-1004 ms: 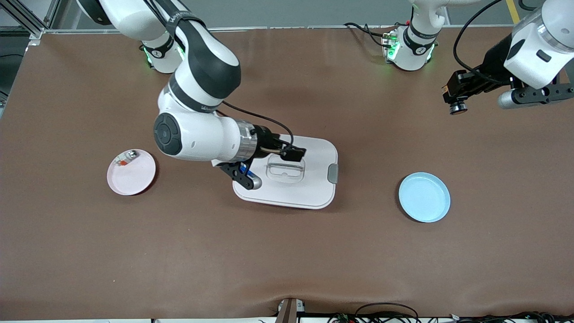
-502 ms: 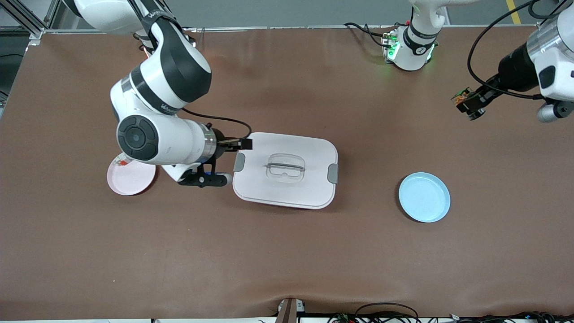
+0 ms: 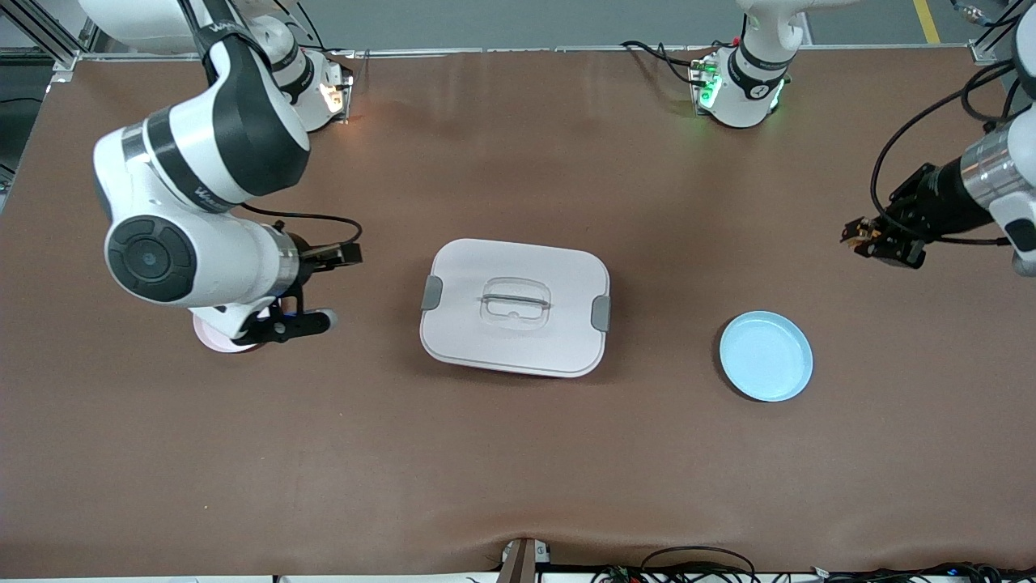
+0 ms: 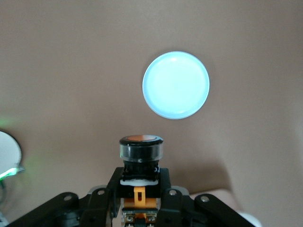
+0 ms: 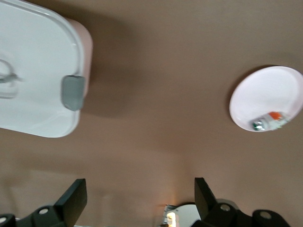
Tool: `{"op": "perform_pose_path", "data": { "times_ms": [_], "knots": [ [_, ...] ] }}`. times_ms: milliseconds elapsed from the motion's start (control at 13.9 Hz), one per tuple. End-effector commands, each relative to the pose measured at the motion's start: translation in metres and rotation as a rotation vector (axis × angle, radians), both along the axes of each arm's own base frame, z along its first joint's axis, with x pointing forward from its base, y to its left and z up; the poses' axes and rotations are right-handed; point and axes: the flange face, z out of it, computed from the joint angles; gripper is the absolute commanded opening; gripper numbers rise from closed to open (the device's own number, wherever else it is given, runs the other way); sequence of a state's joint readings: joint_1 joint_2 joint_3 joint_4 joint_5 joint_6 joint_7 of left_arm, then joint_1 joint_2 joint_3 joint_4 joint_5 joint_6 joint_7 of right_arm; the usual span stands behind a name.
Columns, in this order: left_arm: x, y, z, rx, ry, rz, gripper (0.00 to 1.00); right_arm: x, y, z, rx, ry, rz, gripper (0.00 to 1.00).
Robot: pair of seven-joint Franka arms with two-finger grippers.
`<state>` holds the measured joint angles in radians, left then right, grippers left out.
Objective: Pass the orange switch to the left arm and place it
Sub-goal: 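Carry the switch to the blue plate while the right gripper retreats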
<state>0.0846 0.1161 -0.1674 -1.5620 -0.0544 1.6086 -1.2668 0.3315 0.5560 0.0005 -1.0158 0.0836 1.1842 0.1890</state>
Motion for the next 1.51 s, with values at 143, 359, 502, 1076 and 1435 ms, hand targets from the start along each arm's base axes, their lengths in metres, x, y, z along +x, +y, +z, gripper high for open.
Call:
{"op": "perform_pose_path", "data": {
  "times_ms": [143,359,502,1076,1435],
  "knots": [
    [0.000,-0.008,-0.082,0.101,-0.057,0.124,0.00,-0.015,-0.027,0.028,-0.130,0.003,0.007,1.00],
    [0.000,-0.004,-0.131,0.094,-0.074,0.128,0.00,-0.017,-0.073,0.048,-0.130,0.030,-0.066,1.00],
    [0.003,-0.002,-0.167,0.134,-0.069,0.107,0.00,-0.016,-0.090,0.056,-0.129,0.019,-0.090,1.00],
    [0.032,-0.010,-0.267,0.146,-0.122,0.172,0.00,-0.003,-0.180,0.056,-0.109,0.034,-0.248,1.00],
    [0.035,-0.010,-0.312,0.126,-0.104,0.202,0.00,-0.005,-0.234,0.065,0.028,0.046,-0.273,1.00]
  ]
}}
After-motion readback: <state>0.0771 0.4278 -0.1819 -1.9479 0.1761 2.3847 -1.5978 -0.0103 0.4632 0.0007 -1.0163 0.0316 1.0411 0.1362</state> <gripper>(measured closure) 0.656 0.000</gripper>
